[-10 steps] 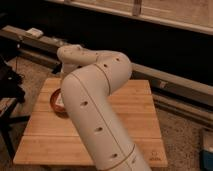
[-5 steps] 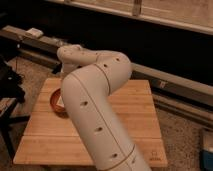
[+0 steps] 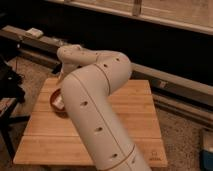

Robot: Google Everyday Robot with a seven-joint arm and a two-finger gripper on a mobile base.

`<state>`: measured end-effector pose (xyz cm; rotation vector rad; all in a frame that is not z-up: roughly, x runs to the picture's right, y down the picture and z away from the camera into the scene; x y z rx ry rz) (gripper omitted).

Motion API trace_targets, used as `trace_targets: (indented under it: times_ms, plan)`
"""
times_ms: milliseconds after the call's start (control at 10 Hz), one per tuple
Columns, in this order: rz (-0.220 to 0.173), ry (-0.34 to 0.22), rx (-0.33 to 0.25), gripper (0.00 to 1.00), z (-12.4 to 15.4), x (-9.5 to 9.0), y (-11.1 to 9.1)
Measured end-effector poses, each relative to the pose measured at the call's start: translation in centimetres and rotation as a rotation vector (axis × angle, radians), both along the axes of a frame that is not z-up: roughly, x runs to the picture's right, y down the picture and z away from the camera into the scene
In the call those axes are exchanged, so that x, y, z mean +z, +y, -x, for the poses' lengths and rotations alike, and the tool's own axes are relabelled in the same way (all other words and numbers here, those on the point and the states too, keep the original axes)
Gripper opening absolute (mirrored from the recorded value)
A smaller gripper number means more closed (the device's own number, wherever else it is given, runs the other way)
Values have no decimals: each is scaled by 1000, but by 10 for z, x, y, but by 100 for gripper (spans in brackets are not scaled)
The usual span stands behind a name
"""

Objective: Place the bottle in the ceramic bowl

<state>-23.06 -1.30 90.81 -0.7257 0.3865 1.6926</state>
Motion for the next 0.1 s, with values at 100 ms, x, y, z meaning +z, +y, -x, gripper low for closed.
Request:
trace_targets:
  times_ms: [100]
  plan:
    - [0, 0, 0, 80, 0, 0, 0]
